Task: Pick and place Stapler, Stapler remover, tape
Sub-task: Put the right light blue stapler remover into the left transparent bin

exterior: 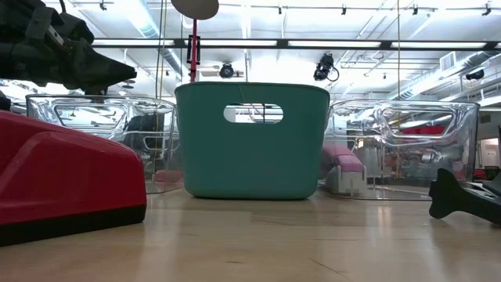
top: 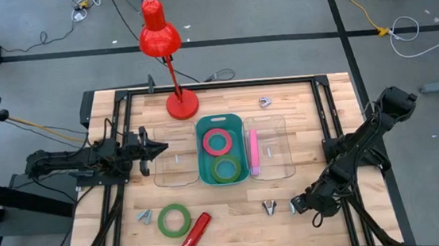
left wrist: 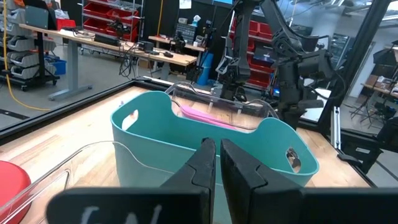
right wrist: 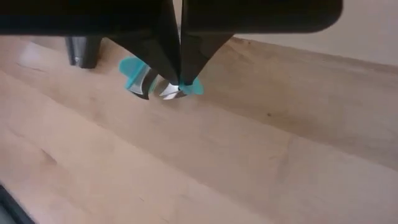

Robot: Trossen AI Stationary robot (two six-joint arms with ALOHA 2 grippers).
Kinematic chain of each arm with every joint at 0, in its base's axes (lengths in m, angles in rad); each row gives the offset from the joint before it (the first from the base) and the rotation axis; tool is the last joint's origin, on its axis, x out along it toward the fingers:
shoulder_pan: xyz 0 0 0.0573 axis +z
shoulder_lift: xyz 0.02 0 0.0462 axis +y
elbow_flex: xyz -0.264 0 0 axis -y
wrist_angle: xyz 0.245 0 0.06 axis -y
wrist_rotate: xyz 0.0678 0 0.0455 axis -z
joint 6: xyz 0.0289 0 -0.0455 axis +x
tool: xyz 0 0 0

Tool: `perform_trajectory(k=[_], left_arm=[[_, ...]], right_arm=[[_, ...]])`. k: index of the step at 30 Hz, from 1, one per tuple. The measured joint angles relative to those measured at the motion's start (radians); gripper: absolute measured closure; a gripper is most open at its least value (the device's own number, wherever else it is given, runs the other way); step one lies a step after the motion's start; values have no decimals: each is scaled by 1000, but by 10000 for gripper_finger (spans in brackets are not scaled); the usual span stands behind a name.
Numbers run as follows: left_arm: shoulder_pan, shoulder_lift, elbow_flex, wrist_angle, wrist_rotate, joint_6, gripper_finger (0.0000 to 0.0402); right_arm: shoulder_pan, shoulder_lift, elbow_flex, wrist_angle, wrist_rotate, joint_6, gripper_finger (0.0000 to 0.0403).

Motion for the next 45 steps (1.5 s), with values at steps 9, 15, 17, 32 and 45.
perform_trajectory(k=[9,15,17,32,45], left_arm=[[0,0,0,0,0,0,374],[0,0,0,0,0,0,374],[0,0,0,0,0,0,374],[0,0,0,0,0,0,374],[0,0,0,0,0,0,374]], right_arm=[[-29,-36,166,11,49,99,402],[-105,-41,298,81,49,155,402],[-141,-41,341,99,49,178,402],[-463,-41,543,143,-12,339,403],[-671,-41,549,182,-30,567,403]])
